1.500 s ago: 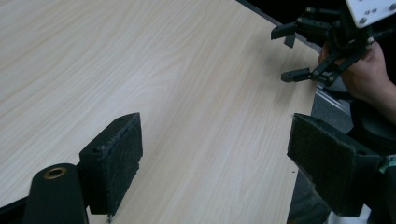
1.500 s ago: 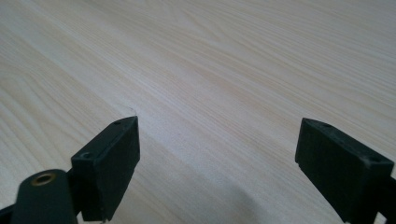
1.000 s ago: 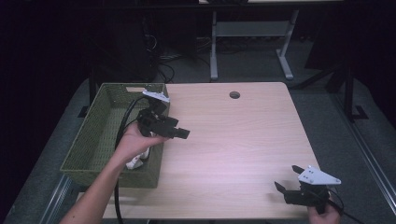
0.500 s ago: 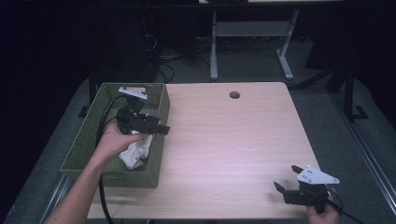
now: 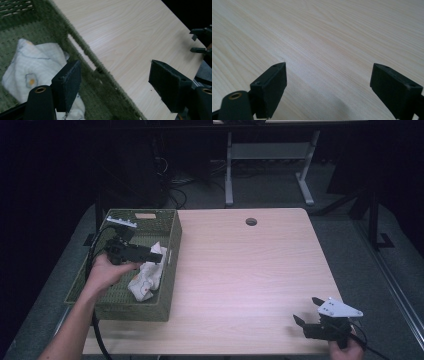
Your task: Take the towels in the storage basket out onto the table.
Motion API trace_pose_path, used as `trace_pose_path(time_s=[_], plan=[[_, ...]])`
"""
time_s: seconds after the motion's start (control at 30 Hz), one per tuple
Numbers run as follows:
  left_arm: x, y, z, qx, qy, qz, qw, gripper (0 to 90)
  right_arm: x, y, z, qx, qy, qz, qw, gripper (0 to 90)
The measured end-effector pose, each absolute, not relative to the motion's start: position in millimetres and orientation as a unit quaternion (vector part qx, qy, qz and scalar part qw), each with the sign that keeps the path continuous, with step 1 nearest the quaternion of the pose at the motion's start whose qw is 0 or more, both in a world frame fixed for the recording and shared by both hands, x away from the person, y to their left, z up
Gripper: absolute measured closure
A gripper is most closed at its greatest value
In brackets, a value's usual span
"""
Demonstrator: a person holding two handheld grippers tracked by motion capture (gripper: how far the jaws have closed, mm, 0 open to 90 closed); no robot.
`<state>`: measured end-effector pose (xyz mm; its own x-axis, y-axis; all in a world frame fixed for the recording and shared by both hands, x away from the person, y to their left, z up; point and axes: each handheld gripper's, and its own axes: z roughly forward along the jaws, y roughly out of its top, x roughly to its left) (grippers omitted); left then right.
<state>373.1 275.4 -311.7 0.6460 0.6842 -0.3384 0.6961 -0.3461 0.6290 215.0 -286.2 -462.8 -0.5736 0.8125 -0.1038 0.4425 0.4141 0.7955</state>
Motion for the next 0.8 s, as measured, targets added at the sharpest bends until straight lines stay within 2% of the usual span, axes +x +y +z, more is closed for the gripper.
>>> trace_pose_path(time_s=[0.2,0.47,0.8], plan=[[375,290,-321,0.815,0.444,0.002,0.373,27.1,214,-286,-462,0.391,0.804,0.375,0.246,13.5],[380,303,-342,0.824,0.476,0.027,0.306,29.2,215,-286,-463,0.389,0.805,0.374,0.246,13.5],[386,303,-364,0.836,0.491,0.032,0.243,33.9,215,-286,-463,0.388,0.806,0.374,0.245,13.5]])
